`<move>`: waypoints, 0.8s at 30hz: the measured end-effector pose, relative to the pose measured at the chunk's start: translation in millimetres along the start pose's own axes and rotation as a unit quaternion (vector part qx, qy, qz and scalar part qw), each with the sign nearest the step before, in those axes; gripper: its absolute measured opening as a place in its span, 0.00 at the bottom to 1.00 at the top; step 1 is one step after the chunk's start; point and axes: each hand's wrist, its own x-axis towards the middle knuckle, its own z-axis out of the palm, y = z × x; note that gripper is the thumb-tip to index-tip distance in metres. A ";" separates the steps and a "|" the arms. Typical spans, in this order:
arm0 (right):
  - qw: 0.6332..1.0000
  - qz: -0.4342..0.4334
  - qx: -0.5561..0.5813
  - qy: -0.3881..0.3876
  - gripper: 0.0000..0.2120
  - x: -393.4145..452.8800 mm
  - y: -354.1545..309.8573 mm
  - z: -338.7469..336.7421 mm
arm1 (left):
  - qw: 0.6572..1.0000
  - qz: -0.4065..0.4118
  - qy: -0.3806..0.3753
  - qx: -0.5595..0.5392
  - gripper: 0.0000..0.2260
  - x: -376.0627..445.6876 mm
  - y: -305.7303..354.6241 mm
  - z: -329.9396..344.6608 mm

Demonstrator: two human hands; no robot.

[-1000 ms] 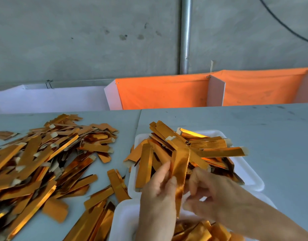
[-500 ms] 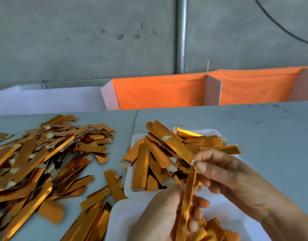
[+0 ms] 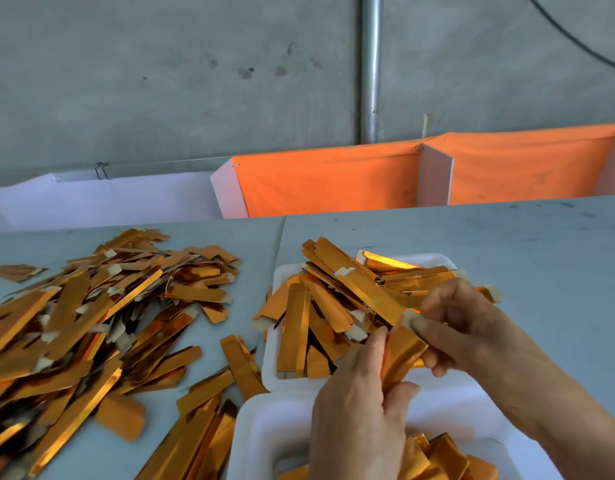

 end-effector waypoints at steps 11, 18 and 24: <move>0.974 0.009 -0.228 0.001 0.09 -3.5 2.9 11.1 | 0.998 0.010 0.006 0.062 0.30 3.7 -2.0 3.1; 0.968 -0.027 -0.249 0.031 0.08 -5.8 -3.9 12.5 | 0.998 -0.006 0.009 0.064 0.29 2.7 -0.9 0.9; 0.984 0.029 -0.175 0.022 0.07 -2.6 -3.6 11.9 | 0.997 -0.009 -0.002 0.080 0.29 4.3 1.3 1.8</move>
